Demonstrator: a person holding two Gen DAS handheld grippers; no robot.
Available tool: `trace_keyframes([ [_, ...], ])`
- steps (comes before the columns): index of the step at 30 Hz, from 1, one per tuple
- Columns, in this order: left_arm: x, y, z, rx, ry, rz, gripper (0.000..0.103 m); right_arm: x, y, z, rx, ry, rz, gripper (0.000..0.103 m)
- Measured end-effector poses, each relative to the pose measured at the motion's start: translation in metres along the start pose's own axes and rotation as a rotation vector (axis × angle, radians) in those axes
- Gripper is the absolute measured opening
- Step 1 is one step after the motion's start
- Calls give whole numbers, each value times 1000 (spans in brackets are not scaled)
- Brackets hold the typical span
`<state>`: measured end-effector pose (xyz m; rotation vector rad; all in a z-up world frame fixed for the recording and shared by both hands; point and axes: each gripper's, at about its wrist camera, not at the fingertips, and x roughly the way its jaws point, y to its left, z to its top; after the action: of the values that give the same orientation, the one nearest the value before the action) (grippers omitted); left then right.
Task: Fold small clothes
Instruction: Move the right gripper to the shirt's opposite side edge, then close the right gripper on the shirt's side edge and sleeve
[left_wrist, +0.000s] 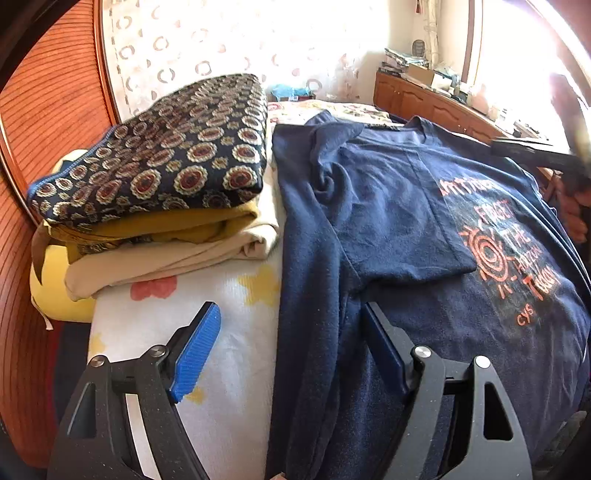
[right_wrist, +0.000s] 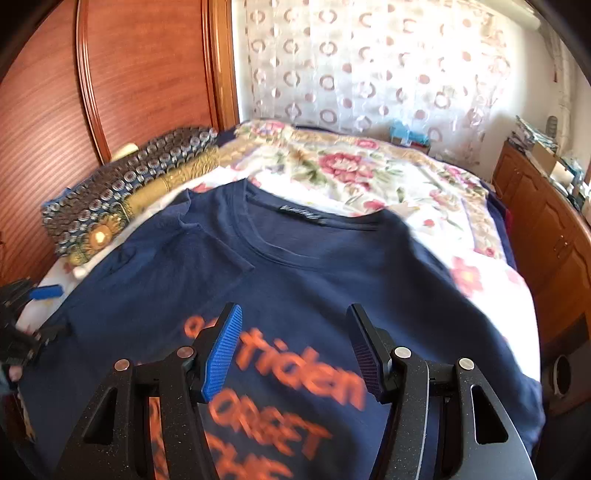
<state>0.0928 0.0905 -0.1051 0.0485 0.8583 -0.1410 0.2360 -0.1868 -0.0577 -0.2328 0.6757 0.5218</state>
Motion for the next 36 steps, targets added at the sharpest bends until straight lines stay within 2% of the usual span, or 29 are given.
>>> trace_keyframes([
  [5,-16,-4,6,-9,-58,-2,79,-46,-42,-43,13,-31,-86,61],
  [9,-30,-12,17,2,-104,-23,79,-71,-75,-81,54,-20,-186,61],
  [13,-34,-22,32,23,-127,-48,79,-85,-111,-117,141,6,-244,61],
  [15,-32,-26,43,32,-136,-65,79,-86,-119,-134,175,18,-255,61],
  [17,-28,-31,55,44,-143,-97,79,-81,-120,-137,198,28,-251,61],
  [21,-11,-39,87,65,-120,-141,67,-78,-110,-161,211,51,-224,61],
  [24,8,-45,111,88,-96,-135,60,-80,-108,-162,208,52,-203,61],
  [26,21,-49,124,103,-81,-107,58,-84,-118,-157,207,40,-190,61],
  [28,37,-52,136,112,-57,-70,56,-80,-122,-157,203,70,-188,61],
  [35,82,-50,154,103,43,-7,54,-76,-130,-147,184,90,-200,61],
  [36,87,-50,156,107,58,3,51,-77,-130,-147,183,89,-202,61],
])
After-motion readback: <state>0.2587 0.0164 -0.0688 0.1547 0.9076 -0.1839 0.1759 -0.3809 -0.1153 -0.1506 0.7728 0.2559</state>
